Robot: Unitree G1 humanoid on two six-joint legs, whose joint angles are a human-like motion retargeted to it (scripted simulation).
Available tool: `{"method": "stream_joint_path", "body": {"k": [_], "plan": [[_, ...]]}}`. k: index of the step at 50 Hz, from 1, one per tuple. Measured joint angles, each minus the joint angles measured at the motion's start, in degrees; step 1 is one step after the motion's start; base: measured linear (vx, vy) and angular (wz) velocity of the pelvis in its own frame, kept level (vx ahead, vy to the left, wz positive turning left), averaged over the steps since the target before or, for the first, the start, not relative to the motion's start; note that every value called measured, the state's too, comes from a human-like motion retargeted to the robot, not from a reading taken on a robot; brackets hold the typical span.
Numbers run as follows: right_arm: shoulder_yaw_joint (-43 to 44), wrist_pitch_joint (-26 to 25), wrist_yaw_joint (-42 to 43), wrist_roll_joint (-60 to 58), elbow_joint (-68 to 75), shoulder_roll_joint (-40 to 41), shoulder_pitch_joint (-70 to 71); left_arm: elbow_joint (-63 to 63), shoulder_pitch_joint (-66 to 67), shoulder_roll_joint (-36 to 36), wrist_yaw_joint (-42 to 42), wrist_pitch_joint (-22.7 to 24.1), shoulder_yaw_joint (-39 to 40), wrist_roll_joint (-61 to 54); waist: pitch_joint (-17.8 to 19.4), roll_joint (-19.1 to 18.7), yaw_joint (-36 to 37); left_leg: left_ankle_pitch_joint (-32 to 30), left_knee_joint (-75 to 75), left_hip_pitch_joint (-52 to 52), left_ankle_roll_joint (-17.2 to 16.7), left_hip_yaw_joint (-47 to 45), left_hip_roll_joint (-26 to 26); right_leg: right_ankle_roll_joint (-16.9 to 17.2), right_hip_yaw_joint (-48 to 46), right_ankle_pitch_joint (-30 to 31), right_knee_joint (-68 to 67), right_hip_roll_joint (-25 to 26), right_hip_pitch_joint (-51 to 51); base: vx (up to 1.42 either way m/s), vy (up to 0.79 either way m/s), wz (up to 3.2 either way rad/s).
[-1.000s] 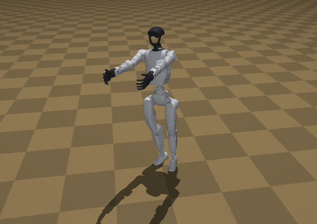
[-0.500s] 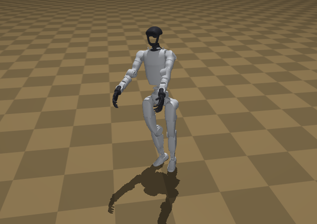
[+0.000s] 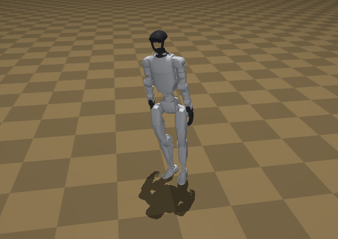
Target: Upper body actions
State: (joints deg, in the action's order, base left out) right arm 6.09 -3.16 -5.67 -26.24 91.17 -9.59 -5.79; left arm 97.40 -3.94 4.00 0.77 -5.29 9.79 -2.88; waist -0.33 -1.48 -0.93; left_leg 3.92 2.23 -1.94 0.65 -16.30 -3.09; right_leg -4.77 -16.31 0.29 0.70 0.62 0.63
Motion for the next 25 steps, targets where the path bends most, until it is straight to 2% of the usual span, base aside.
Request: {"method": "stream_joint_path", "body": {"k": [7,10,15,19,25], "plan": [[2.9,-2.1,-0.6,6.3,-2.5,3.0,-1.7,0.0,8.1,-4.9,3.6,-1.0,-2.8,-7.8,1.1,0.4,-1.0,0.5,0.1,1.0,-0.2,-1.3,0.2,0.1,1.4,0.3,-0.4,-0.2,0.0,0.03,0.01,-0.12],[1.5,-3.2,-0.8,2.3,-2.8,2.9,-0.6,0.0,9.0,-6.1,4.0,-2.2,-3.8,-9.9,1.4,1.2,-6.5,1.3,1.5,1.0,-2.1,3.9,0.6,1.3,-3.5,-0.2,-0.2,-2.6,1.0,-0.02,-0.01,1.25],[-2.5,-4.5,0.8,-5.3,-3.5,1.8,0.1,0.0,8.2,-5.9,0.9,-1.3,-2.2,-13.4,2.9,1.1,-5.1,0.2,1.5,0.8,-1.5,2.2,0.8,0.9,-1.9,0.6,-0.2,-2.0,1.1,-0.01,0.01,-0.2],[-2.3,-5.2,0.9,-5.4,-3.0,1.3,0.2,0.0,7.4,-3.8,3.9,-1.0,-5.1,-8.9,2.9,0.6,-3.3,-0.1,0.7,1.0,-0.4,1.0,0.3,0.4,-0.9,0.9,-0.5,-1.1,0.4,0.0,0.01,-0.25],[-1.7,-5.2,5.8,-1.9,-2.9,1.1,0.9,0.0,5.2,-1.8,0.9,-1.2,-9.9,0.9,2.9,0.7,-0.6,-0.1,0.6,1.0,-0.2,-0.9,0.3,0.0,0.9,0.7,-0.3,-0.4,0.7,-0.01,0.01,-0.22]]}}
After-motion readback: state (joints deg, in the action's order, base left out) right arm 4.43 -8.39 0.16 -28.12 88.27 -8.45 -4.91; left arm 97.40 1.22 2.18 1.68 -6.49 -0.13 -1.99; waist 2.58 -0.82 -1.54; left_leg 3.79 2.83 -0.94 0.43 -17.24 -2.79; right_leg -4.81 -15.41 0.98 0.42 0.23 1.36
